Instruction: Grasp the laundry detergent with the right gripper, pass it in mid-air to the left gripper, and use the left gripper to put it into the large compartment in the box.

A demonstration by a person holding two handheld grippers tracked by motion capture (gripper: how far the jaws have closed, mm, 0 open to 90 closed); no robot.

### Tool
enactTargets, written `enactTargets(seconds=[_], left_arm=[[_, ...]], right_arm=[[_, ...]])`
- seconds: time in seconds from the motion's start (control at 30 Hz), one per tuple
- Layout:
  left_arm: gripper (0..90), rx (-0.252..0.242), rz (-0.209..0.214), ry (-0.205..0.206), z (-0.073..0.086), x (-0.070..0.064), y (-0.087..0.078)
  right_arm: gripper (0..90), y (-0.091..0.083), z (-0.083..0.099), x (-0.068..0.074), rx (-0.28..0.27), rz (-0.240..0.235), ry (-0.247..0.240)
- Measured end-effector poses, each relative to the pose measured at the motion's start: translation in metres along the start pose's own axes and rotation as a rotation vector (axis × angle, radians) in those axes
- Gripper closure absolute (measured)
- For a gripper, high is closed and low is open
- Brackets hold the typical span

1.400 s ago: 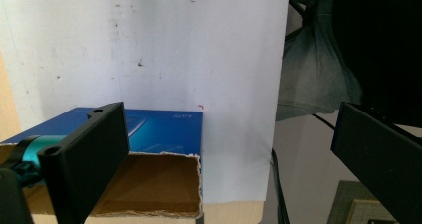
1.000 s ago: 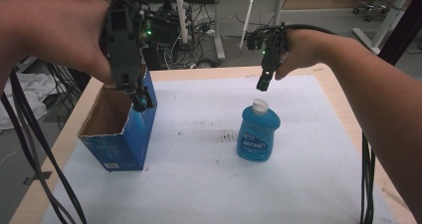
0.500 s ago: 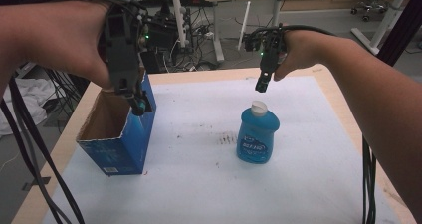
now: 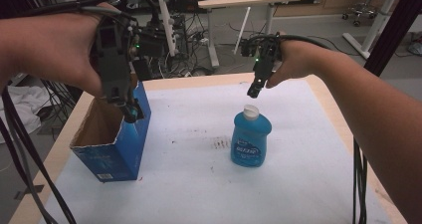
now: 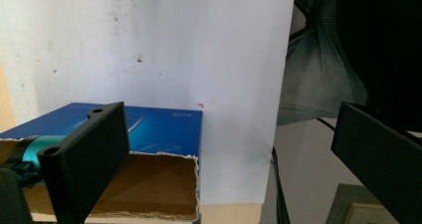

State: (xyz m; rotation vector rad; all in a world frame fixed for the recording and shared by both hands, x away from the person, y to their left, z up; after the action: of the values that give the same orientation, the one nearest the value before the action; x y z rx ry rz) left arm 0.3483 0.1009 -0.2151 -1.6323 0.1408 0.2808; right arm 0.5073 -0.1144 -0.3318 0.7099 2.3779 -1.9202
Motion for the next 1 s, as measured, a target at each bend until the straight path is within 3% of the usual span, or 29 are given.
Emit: enactTargets(seconds=[0.27, 0.67, 0.83, 1.0], left_arm=[[1.8, -0.003, -0.003, 0.000, 0.003, -0.003, 0.001], [1.8, 0.006, -0.003, 0.000, 0.005, -0.002, 0.005], [1.8, -0.002, -0.003, 0.002, 0.005, -0.001, 0.006], [1.8, 0.000, -0.005, -0.005, 0.008, -0.001, 0.006]], right_arm=[[0.9, -0.006, 0.015, 0.001, -0.103, 0.011, 0.088], [0.9, -0.014, 0.064, -0.001, -0.236, 0.026, 0.274], [0.9, -0.017, 0.078, 0.006, -0.306, 0.033, 0.308], [0.9, -0.010, 0.097, 0.018, -0.321, 0.020, 0.328]])
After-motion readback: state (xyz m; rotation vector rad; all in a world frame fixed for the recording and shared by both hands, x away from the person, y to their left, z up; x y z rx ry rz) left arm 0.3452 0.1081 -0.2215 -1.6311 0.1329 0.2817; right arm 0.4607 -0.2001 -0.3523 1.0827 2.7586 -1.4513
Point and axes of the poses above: each handheld gripper's, and its own axes: y roughly forward along the jaws, z roughly out of its underside, x roughly to its left, the point moved 9 cm from there along y, roughly forward along the jaws, and after that the axes turned 14 degrees about z, right-handed, at the moved point
